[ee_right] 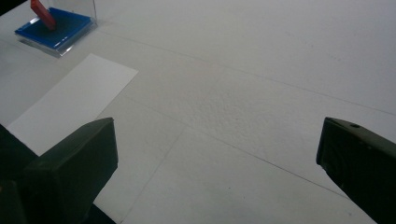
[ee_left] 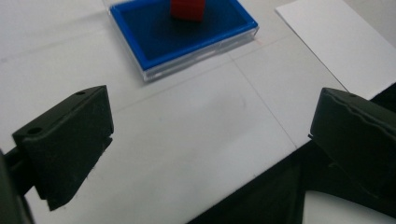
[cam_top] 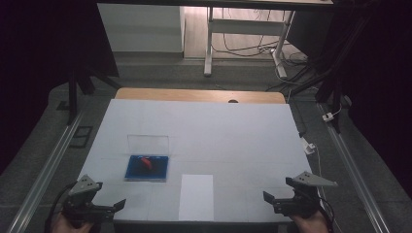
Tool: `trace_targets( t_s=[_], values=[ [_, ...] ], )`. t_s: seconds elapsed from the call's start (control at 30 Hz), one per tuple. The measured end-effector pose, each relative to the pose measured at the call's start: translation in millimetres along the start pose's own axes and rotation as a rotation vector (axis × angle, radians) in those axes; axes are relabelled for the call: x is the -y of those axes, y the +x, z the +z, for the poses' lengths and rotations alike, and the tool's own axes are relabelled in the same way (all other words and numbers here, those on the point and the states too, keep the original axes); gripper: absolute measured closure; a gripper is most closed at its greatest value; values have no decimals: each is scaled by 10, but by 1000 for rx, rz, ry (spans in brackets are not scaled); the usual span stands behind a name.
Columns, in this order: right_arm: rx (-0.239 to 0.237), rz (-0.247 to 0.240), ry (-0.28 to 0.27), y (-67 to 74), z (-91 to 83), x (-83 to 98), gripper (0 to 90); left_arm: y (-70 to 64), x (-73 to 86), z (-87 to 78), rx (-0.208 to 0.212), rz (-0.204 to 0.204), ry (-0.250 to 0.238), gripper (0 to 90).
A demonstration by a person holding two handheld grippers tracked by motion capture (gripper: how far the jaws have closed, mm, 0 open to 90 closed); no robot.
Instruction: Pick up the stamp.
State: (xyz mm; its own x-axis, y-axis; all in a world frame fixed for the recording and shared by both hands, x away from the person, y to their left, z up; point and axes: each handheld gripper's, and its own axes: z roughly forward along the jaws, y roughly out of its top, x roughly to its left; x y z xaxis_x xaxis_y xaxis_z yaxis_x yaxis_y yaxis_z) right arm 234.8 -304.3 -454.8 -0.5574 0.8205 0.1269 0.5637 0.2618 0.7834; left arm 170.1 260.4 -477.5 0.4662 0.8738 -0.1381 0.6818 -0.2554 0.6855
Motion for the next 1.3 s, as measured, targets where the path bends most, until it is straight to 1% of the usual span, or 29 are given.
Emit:
trace_targets(
  t_s=[0.03, 0.07, 0.1, 0.3, 0.43, 0.77, 0.8, 0.87, 0.9, 1.03, 1.1, 1.2, 1.23, 1.3],
  values=[
    [6, -3, -2, 8, -4, 0, 0, -4, -5, 4, -5, 11, -3, 0],
    [14, -7, -5, 14, -7, 2, 0, -4, -5, 4, -5, 11, -3, 0],
    [16, -6, -5, 15, -7, 2, 0, -7, -10, 10, -16, 28, -3, 0],
    [13, -10, 2, 18, 4, -4, 0, -7, -10, 19, -11, 34, 5, 0],
    [5, -10, 4, 14, 4, -2, 0, 6, -15, 24, -10, 15, 11, 0],
    [-8, -8, 19, 9, 14, -7, 0, 27, -19, 26, 1, -1, 15, 0],
    [-9, -11, 20, 9, 16, -7, 0, 25, -20, 28, -5, -9, 18, 0],
    [-11, -12, 24, 12, 19, -9, 0, 17, -27, 37, -19, -5, 28, 0],
    [-13, -11, 24, 12, 23, -9, 0, 17, -27, 37, -19, -5, 28, 0],
    [-18, -4, 33, 5, 33, -12, 0, -7, -62, 37, -9, 13, 16, 0],
    [-20, -3, 32, 4, 32, -11, 0, -9, -97, 31, 10, 30, 0, 0],
    [-22, -6, 34, 5, 33, -11, 0, -3, -130, 45, 42, 39, -14, 0],
    [-21, -9, 35, 7, 33, -12, 0, -3, -130, 45, 42, 39, -14, 0],
    [-24, -12, 37, 8, 35, -12, 0, 2, -163, 86, 60, 46, -20, 0]
  ],
)
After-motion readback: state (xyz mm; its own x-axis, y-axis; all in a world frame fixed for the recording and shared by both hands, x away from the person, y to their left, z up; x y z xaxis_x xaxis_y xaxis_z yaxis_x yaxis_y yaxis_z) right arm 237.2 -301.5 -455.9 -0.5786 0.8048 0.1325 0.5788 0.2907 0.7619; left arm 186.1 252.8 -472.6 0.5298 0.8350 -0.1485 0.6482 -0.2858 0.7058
